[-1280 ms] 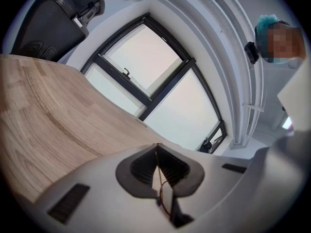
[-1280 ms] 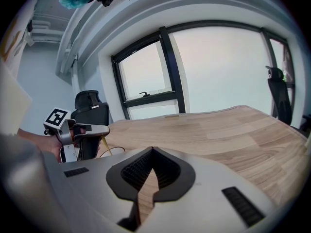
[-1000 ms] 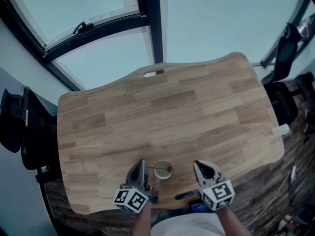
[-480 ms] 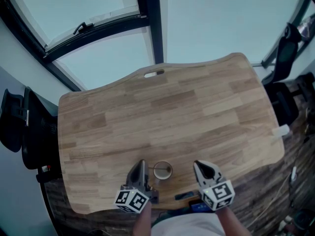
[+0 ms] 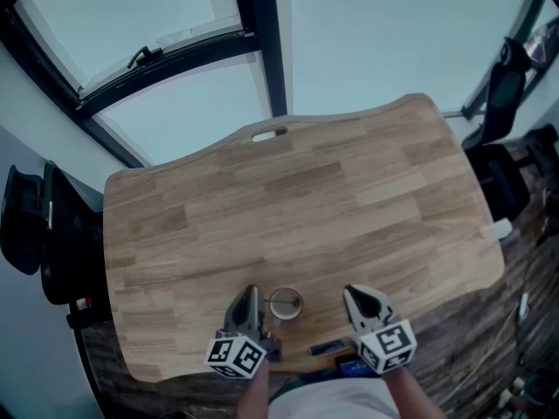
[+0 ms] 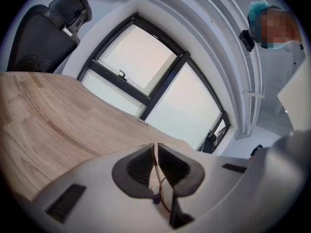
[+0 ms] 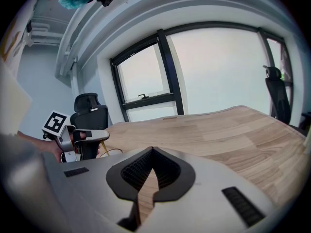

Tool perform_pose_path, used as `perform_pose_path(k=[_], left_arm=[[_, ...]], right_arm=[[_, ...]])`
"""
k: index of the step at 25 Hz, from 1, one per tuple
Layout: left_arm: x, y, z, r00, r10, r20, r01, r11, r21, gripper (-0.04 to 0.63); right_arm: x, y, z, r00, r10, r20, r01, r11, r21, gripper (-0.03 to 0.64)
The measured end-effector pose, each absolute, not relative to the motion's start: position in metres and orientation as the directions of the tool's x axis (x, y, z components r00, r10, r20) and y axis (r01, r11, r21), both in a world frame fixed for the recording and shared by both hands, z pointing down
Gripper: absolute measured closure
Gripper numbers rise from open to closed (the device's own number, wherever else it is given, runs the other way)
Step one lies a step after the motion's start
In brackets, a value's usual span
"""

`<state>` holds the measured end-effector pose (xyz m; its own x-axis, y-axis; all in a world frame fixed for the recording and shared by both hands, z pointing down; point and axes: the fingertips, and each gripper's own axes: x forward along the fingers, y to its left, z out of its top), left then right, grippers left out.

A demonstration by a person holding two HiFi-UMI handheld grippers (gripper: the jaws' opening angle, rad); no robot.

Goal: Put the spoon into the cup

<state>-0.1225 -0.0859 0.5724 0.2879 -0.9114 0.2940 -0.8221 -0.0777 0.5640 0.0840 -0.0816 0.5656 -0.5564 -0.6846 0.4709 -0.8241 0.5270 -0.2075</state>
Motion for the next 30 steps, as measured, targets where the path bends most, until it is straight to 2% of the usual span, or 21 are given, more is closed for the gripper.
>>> perform_pose_path(k=[8, 12, 22, 30], left_arm=[[-0.127, -0.087, 0.563, 0.245, -0.924, 0.293, -0.847, -0.057, 0.529, 0.557], [-0.131, -0.087, 0.558, 0.231, -0.931, 0.283, -0.849, -0.050, 0.526, 0.515], [-0.153, -0.080, 0.529, 0.145, -0.960, 0.241, -0.903, -0.028, 0.429, 0.511], [-0.141, -0.066, 0.509, 0.202, -0.954, 0.220, -0.923, -0.110, 0.369, 0.512]], right_arm=[[0.088, -0.082, 0.560, -0.555, -0.691, 0.464, -0.826, 0.522, -0.210, 0.620], [0.086, -0.080, 0.556, -0.562, -0.692, 0.454, -0.822, 0.528, -0.213, 0.620], [0.077, -0.079, 0.534, -0.569, -0.709, 0.416, -0.816, 0.548, -0.181, 0.620], [0.067, -0.064, 0.517, -0.568, -0.722, 0.395, -0.815, 0.560, -0.147, 0.620]])
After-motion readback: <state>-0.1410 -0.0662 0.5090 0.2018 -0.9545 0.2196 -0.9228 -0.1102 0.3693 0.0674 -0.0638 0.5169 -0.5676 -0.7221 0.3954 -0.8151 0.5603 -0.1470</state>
